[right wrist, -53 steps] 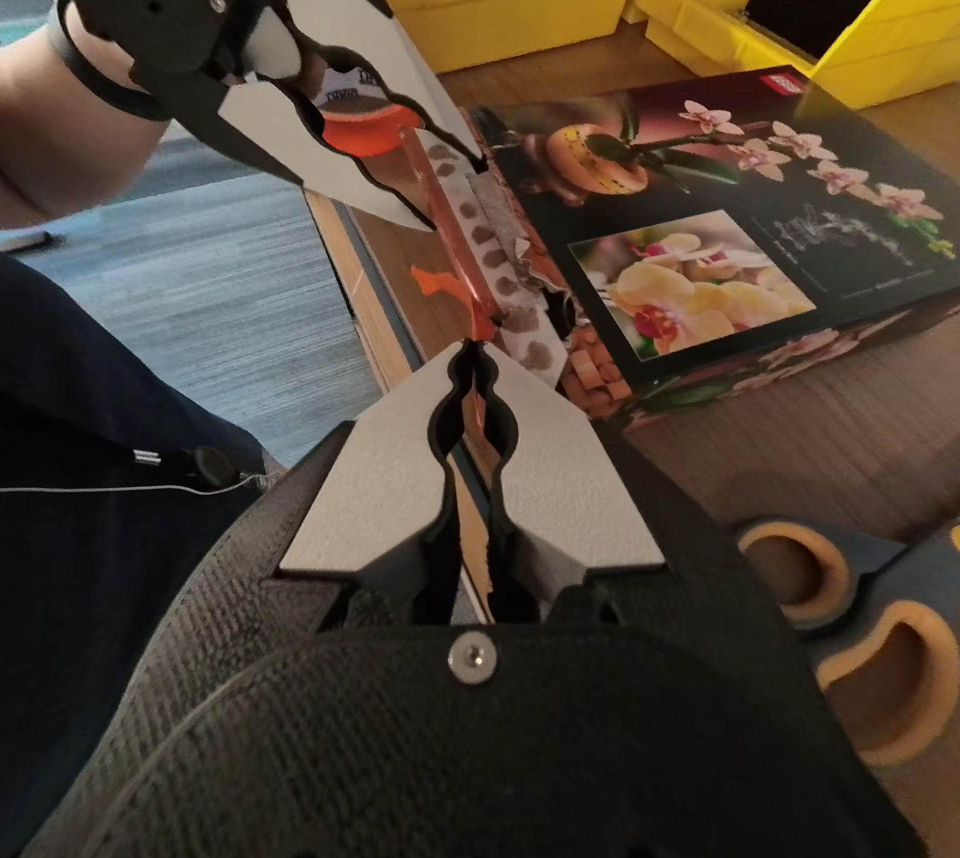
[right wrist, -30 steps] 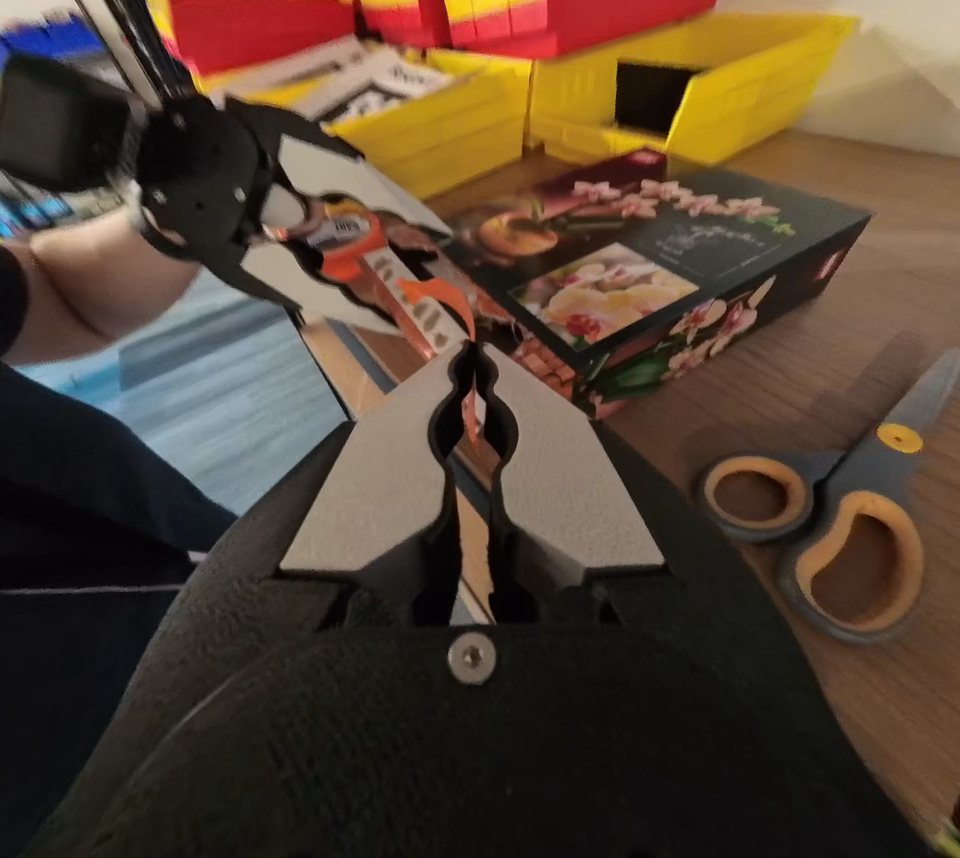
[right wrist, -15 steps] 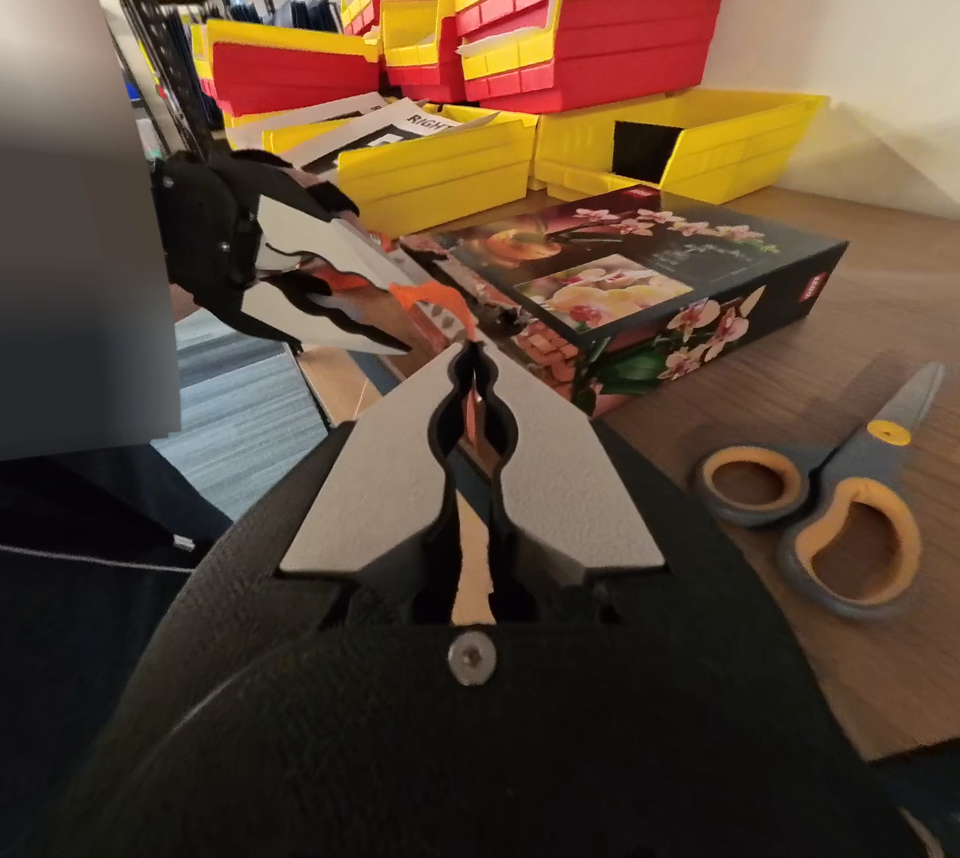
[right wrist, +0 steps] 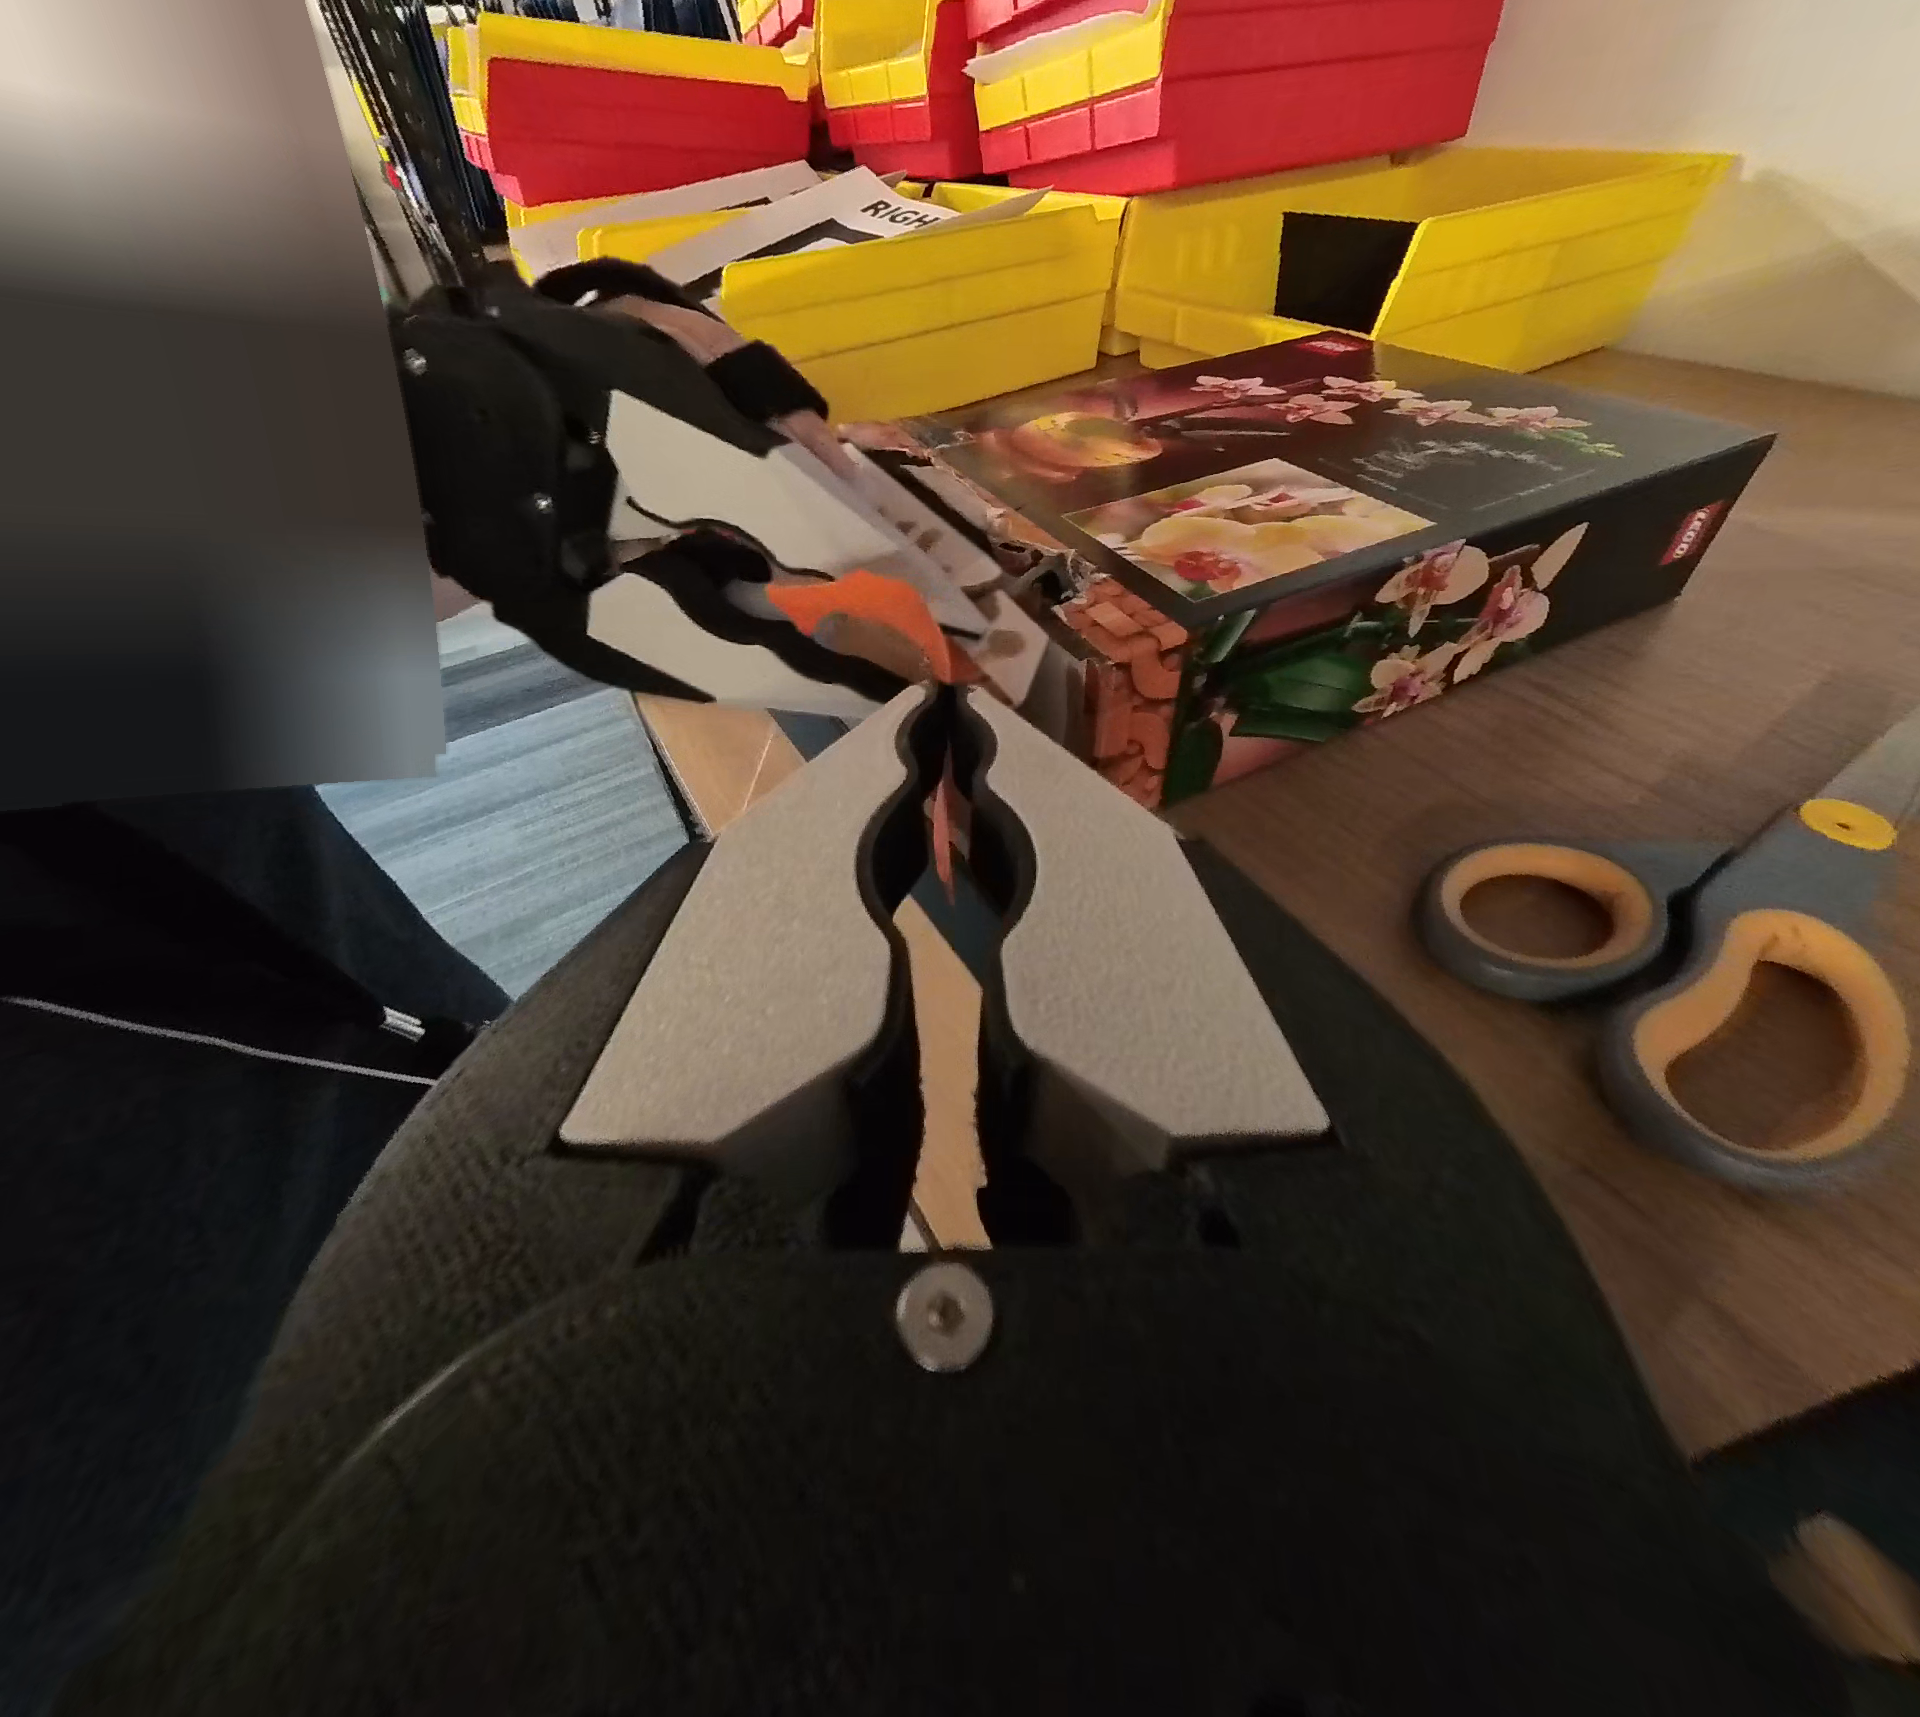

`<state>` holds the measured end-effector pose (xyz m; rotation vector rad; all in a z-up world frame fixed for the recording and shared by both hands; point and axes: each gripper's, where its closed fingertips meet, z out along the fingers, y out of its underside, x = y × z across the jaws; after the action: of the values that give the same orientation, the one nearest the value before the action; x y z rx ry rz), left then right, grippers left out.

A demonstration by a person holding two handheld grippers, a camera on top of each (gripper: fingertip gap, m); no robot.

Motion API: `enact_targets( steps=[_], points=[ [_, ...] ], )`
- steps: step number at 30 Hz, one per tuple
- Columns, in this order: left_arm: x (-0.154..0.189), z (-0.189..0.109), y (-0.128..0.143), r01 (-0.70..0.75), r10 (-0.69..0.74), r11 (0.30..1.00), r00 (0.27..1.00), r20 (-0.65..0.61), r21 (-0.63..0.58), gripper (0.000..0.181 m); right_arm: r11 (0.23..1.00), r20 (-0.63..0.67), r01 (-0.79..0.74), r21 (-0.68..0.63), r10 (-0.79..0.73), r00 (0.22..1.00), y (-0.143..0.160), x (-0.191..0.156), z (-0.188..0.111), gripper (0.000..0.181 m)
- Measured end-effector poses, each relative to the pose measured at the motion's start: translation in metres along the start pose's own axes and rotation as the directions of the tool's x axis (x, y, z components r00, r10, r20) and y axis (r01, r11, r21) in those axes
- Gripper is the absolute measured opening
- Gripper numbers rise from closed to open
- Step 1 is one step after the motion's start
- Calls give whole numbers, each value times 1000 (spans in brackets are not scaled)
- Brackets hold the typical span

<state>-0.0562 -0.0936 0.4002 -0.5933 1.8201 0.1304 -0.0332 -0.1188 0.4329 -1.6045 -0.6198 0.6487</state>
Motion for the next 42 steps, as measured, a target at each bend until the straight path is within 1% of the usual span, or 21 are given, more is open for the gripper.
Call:
enact_targets(
  steps=[3,5,8,10,13,15,18,21,22,24,26,28,30,34,39,42],
  points=[
    [-4,3,5,18,-18,1000,1000,-10,-17,19,1000,8,1,-2,-1,1000,0,-1,-3,0],
    [-5,4,4,56,-57,998,998,-31,-14,19,1000,15,-1,0,1,1000,-1,-1,-3,0],
    [-7,5,4,115,-115,993,992,-42,-10,14,1000,25,-3,-2,3,1000,-1,-1,-3,0],
    [-7,6,4,178,-178,984,982,-59,-4,14,1000,35,-3,-2,3,999,-1,-1,-1,0],
    [-6,7,2,320,-318,947,941,-118,5,21,1000,44,3,-10,-2,999,-3,1,4,0],
    [-7,6,1,374,-368,927,920,-136,15,19,1000,47,7,-19,-6,999,-3,4,8,0],
    [-8,7,4,357,-354,934,930,-101,16,17,1000,54,-9,-16,10,998,-3,11,13,0],
    [-7,7,4,334,-332,943,941,-70,11,20,998,69,-52,40,49,996,-13,14,16,0],
    [-7,7,4,330,-329,944,942,-63,10,21,995,76,-83,63,78,994,-17,15,17,0],
    [-7,7,4,326,-325,945,944,-49,11,21,978,132,-173,120,157,979,-28,12,21,0],
    [-8,6,4,320,-319,947,947,-31,14,21,958,177,-256,127,232,956,-29,9,29,0],
    [-9,5,6,306,-306,952,952,3,8,20,960,134,-260,105,245,960,-18,15,38,0],
    [-10,4,10,294,-294,956,955,43,2,21,958,117,-271,91,260,958,-12,16,41,0],
    [-9,-2,15,268,-266,963,959,94,-6,21,985,16,-168,46,167,986,-6,21,43,0],
    [-12,-12,15,270,-268,963,952,149,5,18,986,13,-166,18,165,986,-2,23,47,0],
    [-10,-17,19,279,-275,960,948,162,-2,15,988,0,-152,0,152,988,2,24,50,0]
  ],
)
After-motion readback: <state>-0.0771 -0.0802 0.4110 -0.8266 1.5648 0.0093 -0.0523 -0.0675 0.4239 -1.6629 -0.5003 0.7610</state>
